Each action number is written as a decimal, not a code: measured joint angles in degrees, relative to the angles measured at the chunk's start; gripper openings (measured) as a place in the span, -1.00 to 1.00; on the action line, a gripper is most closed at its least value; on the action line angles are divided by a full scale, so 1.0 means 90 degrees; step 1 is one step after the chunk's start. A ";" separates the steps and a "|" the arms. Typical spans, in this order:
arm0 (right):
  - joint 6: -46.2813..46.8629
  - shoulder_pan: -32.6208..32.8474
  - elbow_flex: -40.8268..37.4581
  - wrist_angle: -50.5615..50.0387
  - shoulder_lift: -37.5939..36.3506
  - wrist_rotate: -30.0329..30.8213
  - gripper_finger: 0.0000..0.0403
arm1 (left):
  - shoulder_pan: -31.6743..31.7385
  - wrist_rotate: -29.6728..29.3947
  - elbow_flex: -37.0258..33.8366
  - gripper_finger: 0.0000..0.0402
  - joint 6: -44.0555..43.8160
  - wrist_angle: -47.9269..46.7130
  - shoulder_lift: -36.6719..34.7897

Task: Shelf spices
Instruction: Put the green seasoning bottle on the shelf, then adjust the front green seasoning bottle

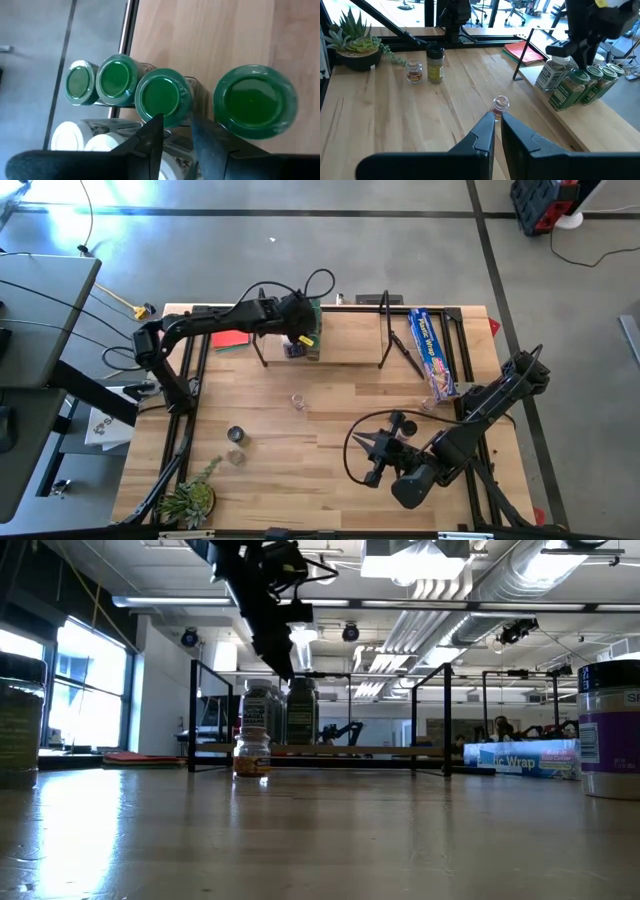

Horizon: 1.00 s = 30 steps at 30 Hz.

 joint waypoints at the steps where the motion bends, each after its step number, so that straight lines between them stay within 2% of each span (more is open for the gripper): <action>1: -0.0002 0.0000 0.0000 -0.0001 0.0000 0.0000 -0.88 | 0.0000 -0.0039 0.0000 -0.55 0.0028 0.0015 0.0040; 30: 0.0007 -0.0002 0.0000 0.0004 0.0000 -0.0001 -0.88 | -0.0002 0.0039 0.0051 -0.58 0.0058 0.0303 0.0002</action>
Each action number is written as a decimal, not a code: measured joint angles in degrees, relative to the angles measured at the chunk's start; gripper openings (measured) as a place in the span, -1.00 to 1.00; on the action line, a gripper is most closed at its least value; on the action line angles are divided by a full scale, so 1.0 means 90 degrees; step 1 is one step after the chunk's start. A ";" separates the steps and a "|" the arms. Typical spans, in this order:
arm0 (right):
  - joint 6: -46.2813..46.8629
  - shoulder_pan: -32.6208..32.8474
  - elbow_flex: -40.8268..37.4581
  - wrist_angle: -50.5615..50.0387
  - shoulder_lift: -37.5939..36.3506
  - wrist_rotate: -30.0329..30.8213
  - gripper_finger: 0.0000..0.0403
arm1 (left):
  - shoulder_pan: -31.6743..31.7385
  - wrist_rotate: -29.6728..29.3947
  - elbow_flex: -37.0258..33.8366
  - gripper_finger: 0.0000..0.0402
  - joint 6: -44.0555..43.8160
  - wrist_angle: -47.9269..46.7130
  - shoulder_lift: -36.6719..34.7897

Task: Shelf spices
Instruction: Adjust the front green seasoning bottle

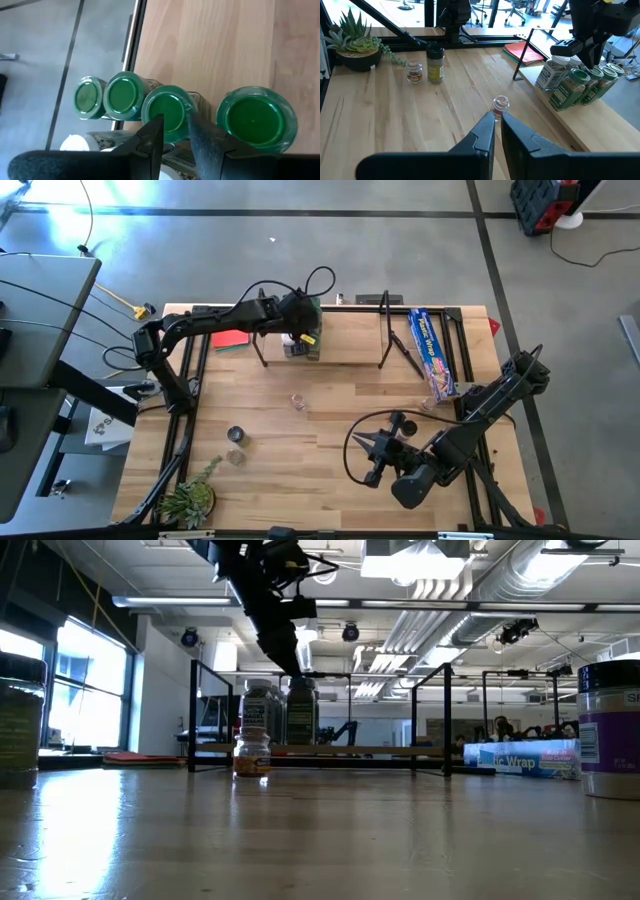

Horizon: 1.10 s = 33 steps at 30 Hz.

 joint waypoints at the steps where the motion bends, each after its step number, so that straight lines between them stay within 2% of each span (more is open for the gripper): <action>1: 0.0001 0.0000 0.0000 0.0001 0.0000 0.0000 -0.88 | 0.0003 0.0021 0.0000 -0.58 0.0002 0.0000 0.0000; 33: -0.0011 0.0000 0.0000 0.0017 0.0000 -0.0002 -0.88 | 0.0199 0.0137 0.0005 -0.58 -0.0053 0.0421 0.0076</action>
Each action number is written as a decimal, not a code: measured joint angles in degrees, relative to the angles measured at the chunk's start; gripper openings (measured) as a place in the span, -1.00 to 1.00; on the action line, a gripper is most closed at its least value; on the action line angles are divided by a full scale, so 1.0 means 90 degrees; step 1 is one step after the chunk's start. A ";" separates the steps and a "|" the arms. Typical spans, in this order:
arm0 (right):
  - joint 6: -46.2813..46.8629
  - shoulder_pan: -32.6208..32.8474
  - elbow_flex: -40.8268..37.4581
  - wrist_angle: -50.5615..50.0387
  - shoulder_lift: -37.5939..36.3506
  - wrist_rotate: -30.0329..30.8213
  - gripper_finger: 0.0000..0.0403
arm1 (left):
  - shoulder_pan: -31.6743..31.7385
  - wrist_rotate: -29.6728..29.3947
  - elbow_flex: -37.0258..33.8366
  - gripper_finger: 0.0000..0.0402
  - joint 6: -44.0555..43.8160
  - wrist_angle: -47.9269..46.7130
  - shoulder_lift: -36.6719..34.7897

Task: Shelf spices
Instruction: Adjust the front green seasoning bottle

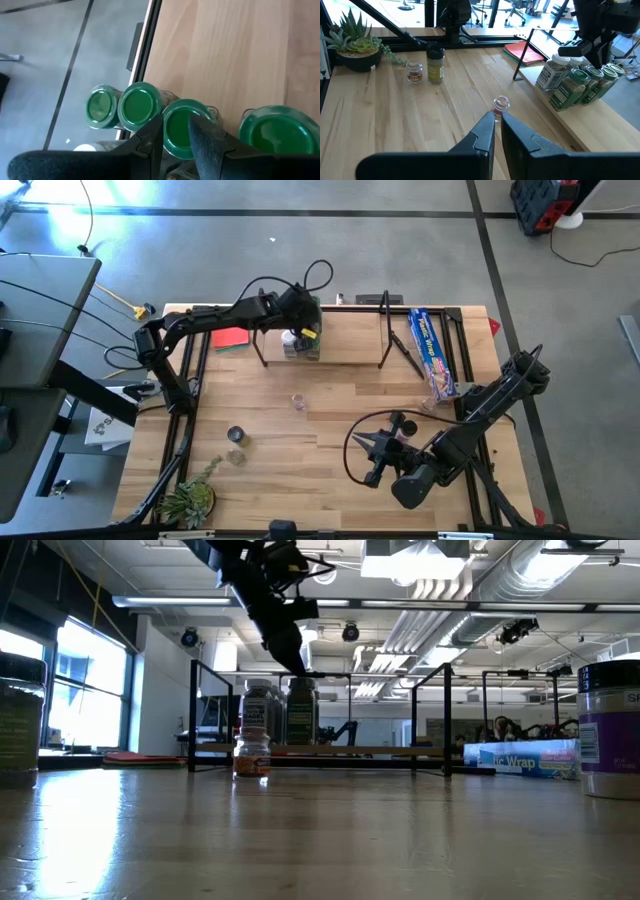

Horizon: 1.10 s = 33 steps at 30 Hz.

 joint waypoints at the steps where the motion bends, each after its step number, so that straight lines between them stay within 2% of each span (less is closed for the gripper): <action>1: -0.0002 0.0000 0.0000 0.0000 0.0000 0.0000 -0.88 | 0.0014 0.0000 0.0000 -0.58 -0.0001 -0.0003 0.0000; 21: -0.0002 0.0000 0.0000 -0.0001 0.0000 -0.0002 -0.88 | 0.0051 0.0047 -0.0187 -0.58 -0.0005 0.0267 -0.0005; 26: -0.0002 0.0002 0.0000 0.0000 0.0000 -0.0002 -0.88 | 0.0049 0.0291 -0.0189 -0.58 -0.0076 0.0427 -0.0005; 33: -0.0002 0.0000 0.0000 0.0000 0.0000 -0.0002 -0.88 | 0.0049 0.0288 -0.0189 -0.58 -0.0112 0.0476 -0.0005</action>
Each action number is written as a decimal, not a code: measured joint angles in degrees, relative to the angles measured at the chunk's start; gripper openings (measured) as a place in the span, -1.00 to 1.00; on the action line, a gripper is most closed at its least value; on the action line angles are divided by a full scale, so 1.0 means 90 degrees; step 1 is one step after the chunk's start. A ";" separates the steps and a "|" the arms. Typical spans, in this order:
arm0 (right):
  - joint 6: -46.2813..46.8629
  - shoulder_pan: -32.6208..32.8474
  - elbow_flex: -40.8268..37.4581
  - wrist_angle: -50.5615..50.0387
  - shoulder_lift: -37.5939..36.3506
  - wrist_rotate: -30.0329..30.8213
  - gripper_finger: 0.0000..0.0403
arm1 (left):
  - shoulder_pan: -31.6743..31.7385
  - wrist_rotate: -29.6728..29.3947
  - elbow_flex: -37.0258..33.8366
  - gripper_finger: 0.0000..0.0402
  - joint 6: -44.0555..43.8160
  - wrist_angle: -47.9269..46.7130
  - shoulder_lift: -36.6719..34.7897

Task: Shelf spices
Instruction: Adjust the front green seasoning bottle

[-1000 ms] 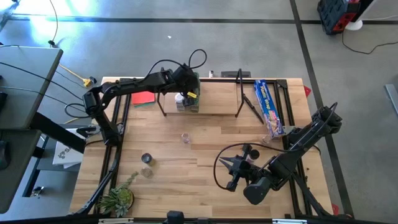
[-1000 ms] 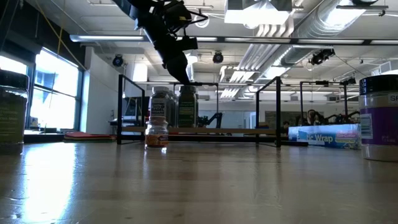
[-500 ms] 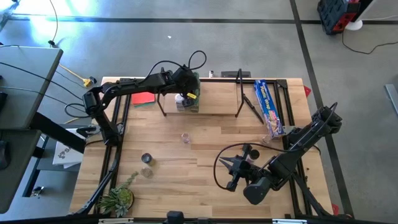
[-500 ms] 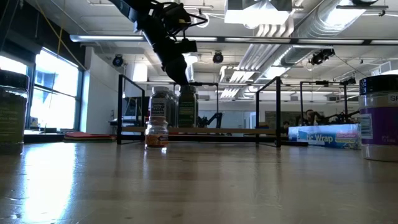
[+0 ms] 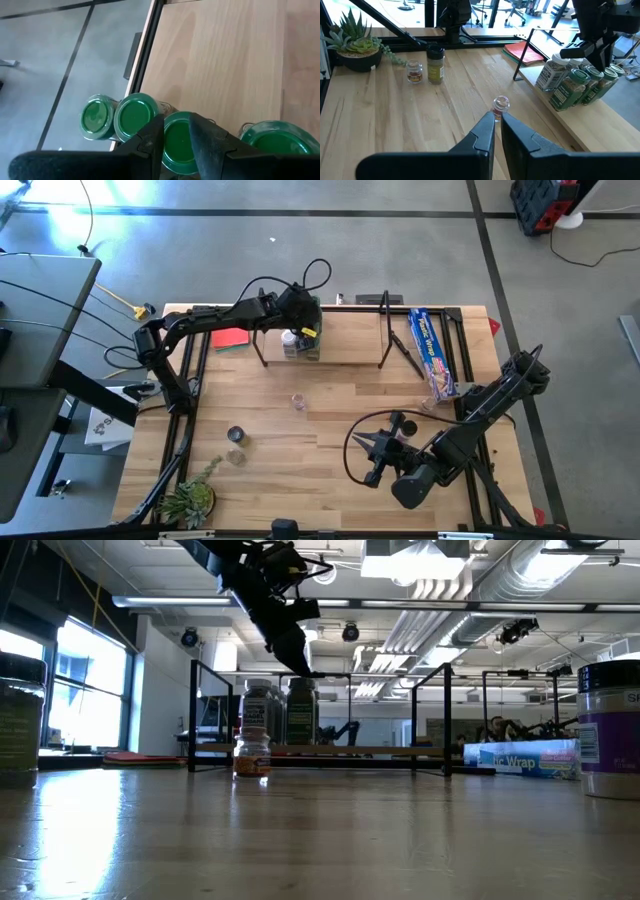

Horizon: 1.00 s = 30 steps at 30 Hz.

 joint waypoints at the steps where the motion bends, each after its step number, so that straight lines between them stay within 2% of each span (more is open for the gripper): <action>1: 0.0002 0.0000 0.0000 0.0000 0.0000 0.0000 -0.88 | 0.0000 -0.0019 0.0000 -0.58 -0.0008 -0.0001 0.0000; 20: 0.0002 0.0002 0.0000 0.0000 0.0000 0.0000 -0.88 | 0.0044 -0.0095 0.0000 -0.58 -0.0051 -0.0100 0.0005; 30: 0.0002 0.0002 0.0000 0.0002 0.0000 0.0000 -0.88 | 0.0025 -0.0076 0.0023 -0.60 -0.0070 0.0056 0.0288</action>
